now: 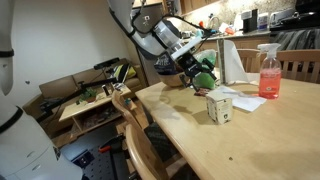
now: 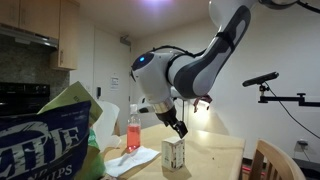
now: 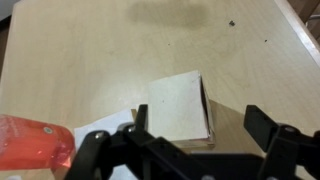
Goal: Close the box on the table
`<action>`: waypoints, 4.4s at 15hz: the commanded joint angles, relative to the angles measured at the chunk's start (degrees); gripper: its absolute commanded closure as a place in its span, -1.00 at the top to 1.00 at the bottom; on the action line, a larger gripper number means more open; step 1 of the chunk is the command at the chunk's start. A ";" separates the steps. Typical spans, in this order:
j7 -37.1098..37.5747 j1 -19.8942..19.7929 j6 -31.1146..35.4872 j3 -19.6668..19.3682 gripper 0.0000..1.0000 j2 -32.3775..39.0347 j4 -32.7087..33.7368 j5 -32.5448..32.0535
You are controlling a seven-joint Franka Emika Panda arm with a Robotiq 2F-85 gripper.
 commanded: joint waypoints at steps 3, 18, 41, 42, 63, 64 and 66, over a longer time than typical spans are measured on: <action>1.52 -1.85 2.39 -0.19 0.21 -5.60 -0.77 2.61; 0.98 -5.72 7.99 -2.07 -1.00 -1.52 -1.43 5.90; 0.21 -5.35 6.60 -2.43 -1.00 2.19 -0.52 5.63; 0.20 -5.35 6.56 -2.44 -1.00 2.20 -0.50 5.63; 1.00 -0.90 5.51 -1.76 -1.00 -1.14 -0.49 2.66; 0.96 -0.73 5.37 -1.79 -1.00 -0.86 -0.33 2.74; 0.57 -0.68 5.19 -1.82 -1.00 -0.30 -0.14 3.01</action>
